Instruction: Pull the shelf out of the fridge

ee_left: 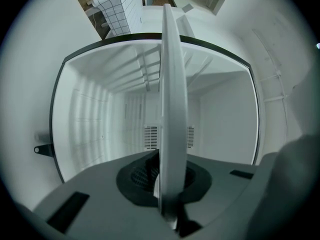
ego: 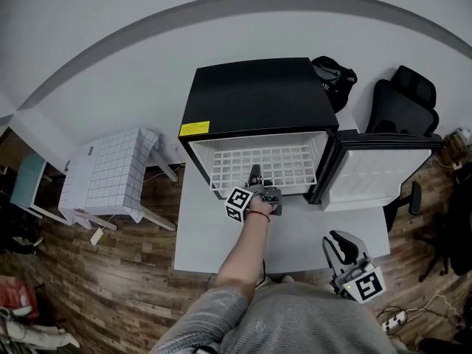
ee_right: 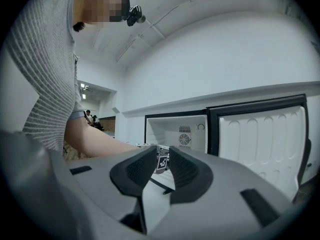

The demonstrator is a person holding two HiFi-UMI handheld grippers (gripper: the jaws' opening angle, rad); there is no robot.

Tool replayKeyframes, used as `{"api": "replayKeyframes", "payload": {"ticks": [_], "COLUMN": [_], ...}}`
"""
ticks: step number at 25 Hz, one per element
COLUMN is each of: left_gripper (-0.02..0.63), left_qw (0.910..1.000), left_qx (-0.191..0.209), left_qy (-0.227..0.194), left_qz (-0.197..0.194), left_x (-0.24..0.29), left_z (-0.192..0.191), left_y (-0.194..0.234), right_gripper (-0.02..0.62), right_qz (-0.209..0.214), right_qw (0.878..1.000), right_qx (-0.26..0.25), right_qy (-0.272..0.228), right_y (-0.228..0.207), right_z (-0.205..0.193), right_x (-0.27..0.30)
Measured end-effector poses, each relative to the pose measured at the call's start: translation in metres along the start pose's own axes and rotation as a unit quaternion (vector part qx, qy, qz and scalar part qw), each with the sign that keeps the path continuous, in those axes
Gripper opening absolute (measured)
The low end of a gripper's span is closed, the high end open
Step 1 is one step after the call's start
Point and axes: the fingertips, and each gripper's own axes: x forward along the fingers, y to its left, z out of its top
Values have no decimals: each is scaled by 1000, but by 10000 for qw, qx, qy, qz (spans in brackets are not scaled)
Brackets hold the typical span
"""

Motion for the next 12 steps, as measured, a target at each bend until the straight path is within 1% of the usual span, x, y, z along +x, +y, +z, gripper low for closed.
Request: {"api": "replayKeyframes", "payload": {"ticks": [12], "left_gripper": [31], "left_qw": [10000], "left_qx": [-5], "left_qy": [-38], "left_qz": [0], "left_x": [-10], "left_z": [-1], "left_y": [0], "right_gripper": [80], "right_qz": [44], "right_qw": [10000], "right_qx": [16], "right_qy": [1], "right_y": [0], "right_z": [-1], "right_x": [1]}}
